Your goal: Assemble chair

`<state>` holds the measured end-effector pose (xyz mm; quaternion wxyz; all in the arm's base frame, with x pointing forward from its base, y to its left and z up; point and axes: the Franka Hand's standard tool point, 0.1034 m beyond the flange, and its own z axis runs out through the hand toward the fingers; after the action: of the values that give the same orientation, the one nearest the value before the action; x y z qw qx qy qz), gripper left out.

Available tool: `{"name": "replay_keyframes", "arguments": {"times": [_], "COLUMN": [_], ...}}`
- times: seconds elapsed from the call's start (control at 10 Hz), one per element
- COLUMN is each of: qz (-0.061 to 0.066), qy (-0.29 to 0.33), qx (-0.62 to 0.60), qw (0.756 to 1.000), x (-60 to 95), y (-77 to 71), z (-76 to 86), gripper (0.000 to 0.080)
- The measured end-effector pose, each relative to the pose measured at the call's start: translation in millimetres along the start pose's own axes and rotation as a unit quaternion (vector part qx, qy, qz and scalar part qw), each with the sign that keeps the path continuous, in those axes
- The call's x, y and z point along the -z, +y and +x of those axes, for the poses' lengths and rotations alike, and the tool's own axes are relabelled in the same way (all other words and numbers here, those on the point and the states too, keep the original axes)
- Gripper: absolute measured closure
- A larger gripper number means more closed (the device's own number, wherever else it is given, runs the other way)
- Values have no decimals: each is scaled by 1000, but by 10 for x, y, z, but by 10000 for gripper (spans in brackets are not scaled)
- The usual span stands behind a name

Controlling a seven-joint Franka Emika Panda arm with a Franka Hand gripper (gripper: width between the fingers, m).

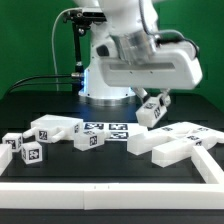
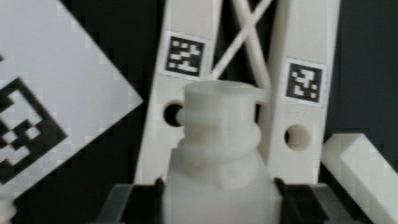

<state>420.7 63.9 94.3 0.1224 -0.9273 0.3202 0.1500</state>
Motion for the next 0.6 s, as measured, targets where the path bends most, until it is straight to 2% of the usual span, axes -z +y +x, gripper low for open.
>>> {"name": "replay_keyframes", "arguments": {"times": [0.4, 0.5, 0.6], "qz": [-1, -9, -19], "qy": [-2, 2, -1], "qx": [1, 25, 36], "qw": [1000, 1000, 999], "x": [-32, -99, -127], "y": [10, 126, 318], "z": [1, 18, 43], "gripper": [517, 517, 517]}}
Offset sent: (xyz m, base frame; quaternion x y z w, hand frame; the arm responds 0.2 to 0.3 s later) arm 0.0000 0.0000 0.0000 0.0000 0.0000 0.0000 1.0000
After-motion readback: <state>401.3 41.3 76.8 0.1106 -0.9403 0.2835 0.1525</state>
